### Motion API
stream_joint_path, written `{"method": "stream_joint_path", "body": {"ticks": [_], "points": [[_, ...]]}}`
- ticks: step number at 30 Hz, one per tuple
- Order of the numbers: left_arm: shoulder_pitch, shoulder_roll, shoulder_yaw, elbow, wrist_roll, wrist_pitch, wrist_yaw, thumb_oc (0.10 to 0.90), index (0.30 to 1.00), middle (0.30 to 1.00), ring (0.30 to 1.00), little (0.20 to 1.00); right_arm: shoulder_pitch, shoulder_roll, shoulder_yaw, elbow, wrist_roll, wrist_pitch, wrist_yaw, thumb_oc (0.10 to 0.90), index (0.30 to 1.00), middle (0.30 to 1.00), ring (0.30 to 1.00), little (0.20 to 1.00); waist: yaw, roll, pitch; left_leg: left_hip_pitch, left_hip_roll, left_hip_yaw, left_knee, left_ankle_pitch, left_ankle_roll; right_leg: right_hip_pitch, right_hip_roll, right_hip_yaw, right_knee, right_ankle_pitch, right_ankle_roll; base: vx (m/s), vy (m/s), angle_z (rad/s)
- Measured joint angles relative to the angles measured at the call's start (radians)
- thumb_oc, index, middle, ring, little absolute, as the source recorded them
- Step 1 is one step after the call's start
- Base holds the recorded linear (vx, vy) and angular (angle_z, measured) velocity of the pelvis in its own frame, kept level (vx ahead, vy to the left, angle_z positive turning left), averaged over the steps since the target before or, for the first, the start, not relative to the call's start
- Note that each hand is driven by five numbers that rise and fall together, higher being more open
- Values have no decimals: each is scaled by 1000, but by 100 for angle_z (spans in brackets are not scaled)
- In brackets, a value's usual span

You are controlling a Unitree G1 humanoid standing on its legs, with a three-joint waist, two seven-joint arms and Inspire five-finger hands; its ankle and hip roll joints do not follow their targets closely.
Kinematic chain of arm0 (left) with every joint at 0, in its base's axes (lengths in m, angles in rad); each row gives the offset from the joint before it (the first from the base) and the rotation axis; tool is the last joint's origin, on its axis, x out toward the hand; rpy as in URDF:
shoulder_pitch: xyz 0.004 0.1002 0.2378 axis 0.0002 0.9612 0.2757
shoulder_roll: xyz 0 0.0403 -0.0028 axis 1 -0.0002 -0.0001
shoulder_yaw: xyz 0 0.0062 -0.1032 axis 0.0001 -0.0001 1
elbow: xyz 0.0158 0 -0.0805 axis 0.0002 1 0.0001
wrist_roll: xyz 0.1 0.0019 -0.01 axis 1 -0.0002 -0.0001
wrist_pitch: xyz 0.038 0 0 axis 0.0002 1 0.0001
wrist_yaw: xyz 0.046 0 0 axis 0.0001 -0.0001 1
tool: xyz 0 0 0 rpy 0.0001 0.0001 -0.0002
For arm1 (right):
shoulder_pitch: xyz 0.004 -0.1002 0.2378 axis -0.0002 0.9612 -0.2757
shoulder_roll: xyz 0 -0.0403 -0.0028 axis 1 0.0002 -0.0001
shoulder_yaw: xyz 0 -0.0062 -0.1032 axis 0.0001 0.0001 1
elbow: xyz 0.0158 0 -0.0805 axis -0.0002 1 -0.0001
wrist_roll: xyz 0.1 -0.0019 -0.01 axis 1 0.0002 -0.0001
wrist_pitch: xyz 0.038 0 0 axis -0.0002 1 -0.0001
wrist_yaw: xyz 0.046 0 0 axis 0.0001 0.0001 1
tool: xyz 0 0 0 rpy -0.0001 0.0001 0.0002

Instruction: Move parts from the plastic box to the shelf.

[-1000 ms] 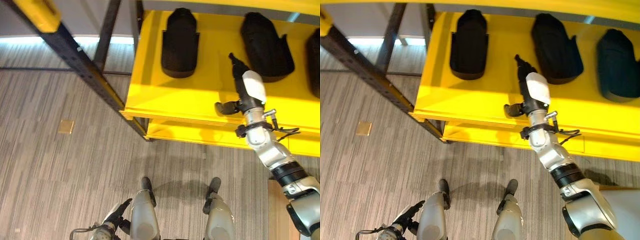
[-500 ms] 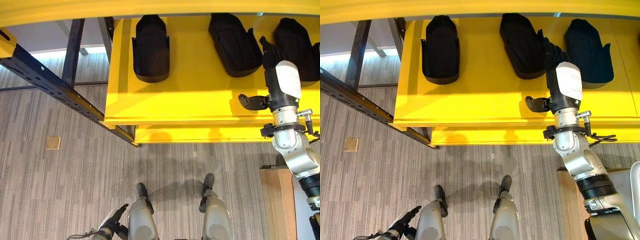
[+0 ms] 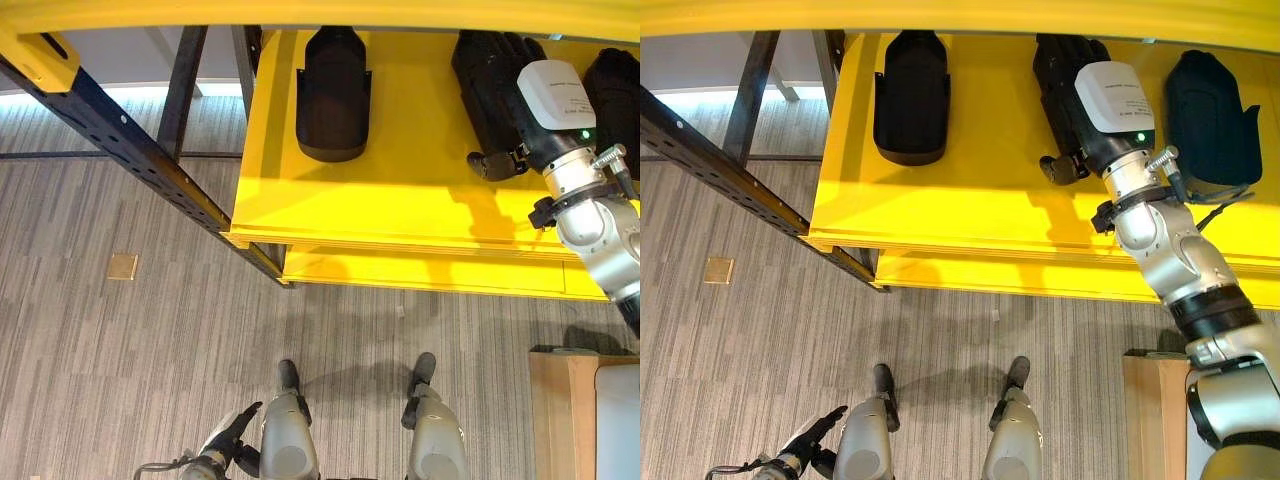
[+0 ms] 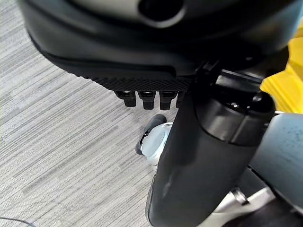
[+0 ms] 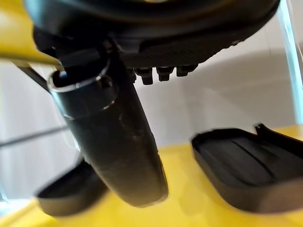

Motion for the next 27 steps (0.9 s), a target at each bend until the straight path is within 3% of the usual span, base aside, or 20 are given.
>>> {"method": "stream_joint_path", "body": {"ticks": [6,12,14,18,27], "points": [[-13,3,-4,-1,-1,5,-20,900,1000,1000,1000,1000,-25,0,72,129,0,2,21,900,1000,1000,1000,1000,10,6,2,-4,0,-5,-1,2,0,0,-1,-6,3,-3,1,-5,-5,2],[-15,4,-9,-11,-1,16,-22,900,1000,1000,1000,1000,-24,0,70,243,5,83,23,900,1000,1000,1000,1000,6,13,4,-3,-1,-5,-5,2,0,-1,-3,-7,6,-8,3,0,0,0],[-15,6,-15,-19,-1,28,-24,900,1000,1000,1000,1000,-23,0,63,265,23,142,20,900,1000,1000,1000,1000,0,16,4,2,-2,-4,-16,6,-1,-2,-2,-7,7,-10,3,0,0,0],[-16,9,-15,-23,-1,29,-25,900,1000,1000,1000,1000,-24,0,53,290,22,156,13,900,1000,1000,1000,1000,-2,17,5,2,-2,-3,-18,6,-1,-4,-2,-7,8,-11,4,0,0,0],[-20,31,-36,-40,-2,42,-39,900,1000,1000,1000,1000,-28,-2,52,307,2,122,8,900,1000,1000,1000,1000,-10,19,6,3,-2,-3,-19,6,-1,-5,-3,-7,13,-18,5,4,-14,0]]}}
